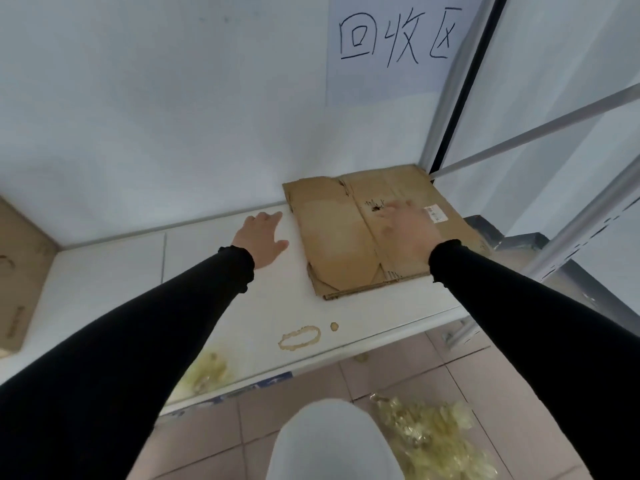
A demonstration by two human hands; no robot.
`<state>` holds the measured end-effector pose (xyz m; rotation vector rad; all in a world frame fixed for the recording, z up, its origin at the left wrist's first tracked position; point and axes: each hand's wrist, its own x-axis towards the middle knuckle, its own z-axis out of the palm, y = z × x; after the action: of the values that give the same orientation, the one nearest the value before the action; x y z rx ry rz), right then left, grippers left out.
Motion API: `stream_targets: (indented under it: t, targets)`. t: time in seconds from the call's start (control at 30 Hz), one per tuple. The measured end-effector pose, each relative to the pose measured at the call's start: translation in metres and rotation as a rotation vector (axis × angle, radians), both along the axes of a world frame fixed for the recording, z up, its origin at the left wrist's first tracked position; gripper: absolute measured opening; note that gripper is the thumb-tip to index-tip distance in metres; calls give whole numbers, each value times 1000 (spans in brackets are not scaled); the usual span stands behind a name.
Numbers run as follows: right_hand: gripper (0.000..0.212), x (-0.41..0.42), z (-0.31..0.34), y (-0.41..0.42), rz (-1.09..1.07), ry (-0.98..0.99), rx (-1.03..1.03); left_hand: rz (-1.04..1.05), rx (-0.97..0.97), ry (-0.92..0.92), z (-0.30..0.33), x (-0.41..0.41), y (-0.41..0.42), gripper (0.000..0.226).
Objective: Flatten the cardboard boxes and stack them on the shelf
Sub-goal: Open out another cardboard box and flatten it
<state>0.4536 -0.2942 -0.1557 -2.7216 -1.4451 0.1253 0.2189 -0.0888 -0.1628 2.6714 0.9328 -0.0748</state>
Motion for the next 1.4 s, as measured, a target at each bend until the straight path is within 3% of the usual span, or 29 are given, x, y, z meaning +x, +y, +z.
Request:
stream_targets:
  t: [0.13,0.43,0.63,0.93,1.03,1.17,1.2,1.27,1.3,1.4]
  targets:
    - [48,-84,29,39,197,78,32,22,91,-45,30,-78,10,66]
    - [44,-268,92,142,529,42,254,85,384,-190,112,-286,27,57]
    - [48,-395,133,200,727,210,400,248,542,-238,145,-407,39,54]
    - [74,-538,145,270,841,426,279,365,742,2,147,-519,91,72]
    - [61,-555,131,295,734,495,258,360,753,27,142,-525,103,71]
    - [14,-543,129,285,669,638,357,363,754,36,139,-525,114,65]
    - [22,-533,131,283,668,643,393,350,764,3,141,-523,114,66]
    - [35,-506,146,274,696,628,413,332,717,-138,148,-512,107,78]
    - [37,-491,157,270,719,642,413,349,593,-271,152,-503,103,87]
    - [14,-446,197,262,723,748,377,403,-63,-713,170,-470,82,102]
